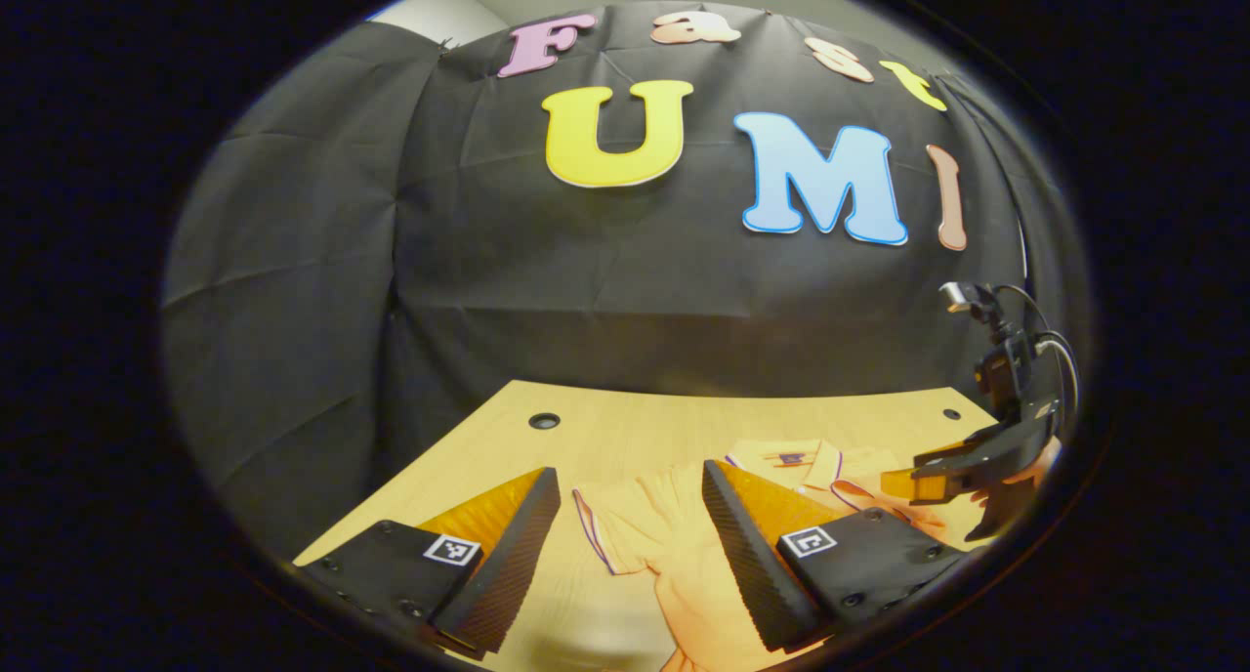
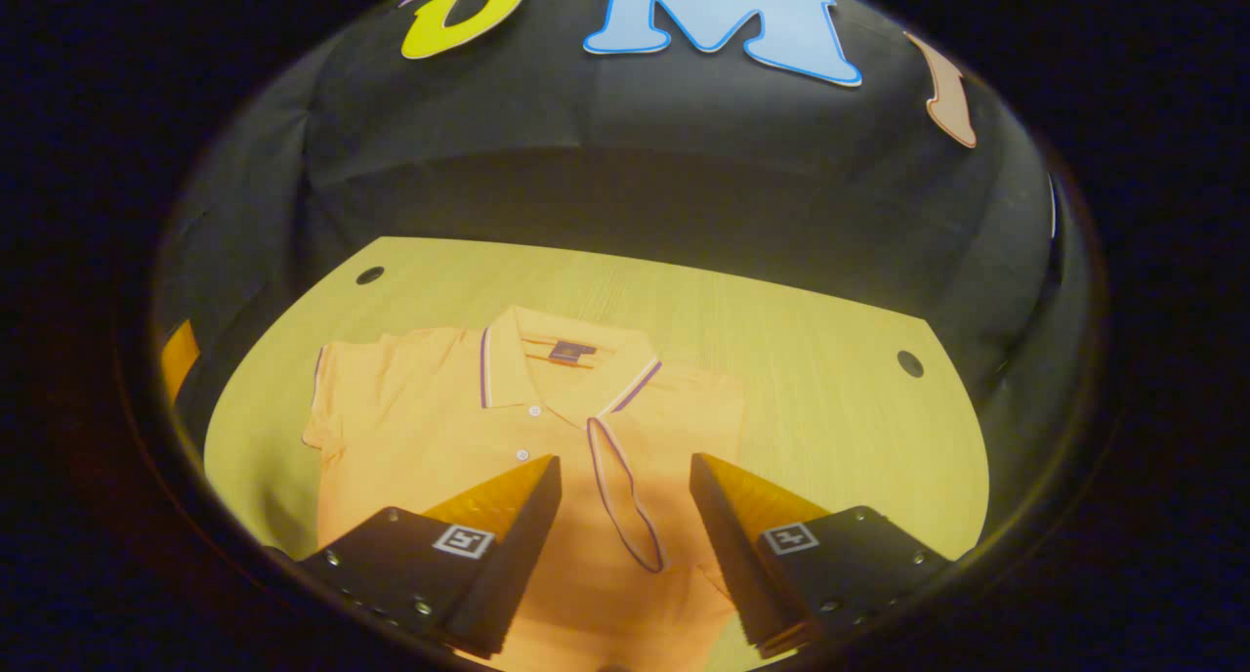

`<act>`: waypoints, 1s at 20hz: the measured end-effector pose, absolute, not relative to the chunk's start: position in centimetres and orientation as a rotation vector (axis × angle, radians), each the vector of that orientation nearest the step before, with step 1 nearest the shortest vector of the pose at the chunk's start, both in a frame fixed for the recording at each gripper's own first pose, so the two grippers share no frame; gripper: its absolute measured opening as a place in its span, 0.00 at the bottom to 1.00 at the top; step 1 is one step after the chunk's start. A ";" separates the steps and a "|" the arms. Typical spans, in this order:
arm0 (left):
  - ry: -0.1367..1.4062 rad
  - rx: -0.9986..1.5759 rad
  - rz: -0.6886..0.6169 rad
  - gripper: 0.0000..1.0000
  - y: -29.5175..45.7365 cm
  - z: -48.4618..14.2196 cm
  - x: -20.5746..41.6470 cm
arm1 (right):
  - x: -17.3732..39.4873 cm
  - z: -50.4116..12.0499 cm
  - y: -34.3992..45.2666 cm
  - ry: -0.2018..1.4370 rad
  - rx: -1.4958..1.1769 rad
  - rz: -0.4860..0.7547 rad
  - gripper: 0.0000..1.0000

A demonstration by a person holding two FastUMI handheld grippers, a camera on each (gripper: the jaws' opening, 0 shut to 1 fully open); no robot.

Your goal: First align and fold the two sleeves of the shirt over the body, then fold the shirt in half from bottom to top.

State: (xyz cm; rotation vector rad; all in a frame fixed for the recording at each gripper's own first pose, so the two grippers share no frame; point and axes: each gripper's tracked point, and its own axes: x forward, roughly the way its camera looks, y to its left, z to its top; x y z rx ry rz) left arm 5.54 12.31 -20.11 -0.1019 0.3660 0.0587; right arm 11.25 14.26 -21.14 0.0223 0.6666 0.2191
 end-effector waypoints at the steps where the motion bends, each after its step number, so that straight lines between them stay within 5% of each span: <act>1: 0.382 -0.116 0.067 1.00 12.5 -21.1 5.8 | 10.8 -20.3 14.1 0.649 0.023 0.219 0.92; 11: 0.547 -0.133 0.116 0.93 14.2 -31.0 9.8 | 4.9 -12.8 10.8 0.473 0.035 0.193 0.96; 20: 0.667 -0.165 0.140 0.93 14.9 -38.0 13.5 | -1.5 -12.3 6.9 0.475 0.053 0.112 0.96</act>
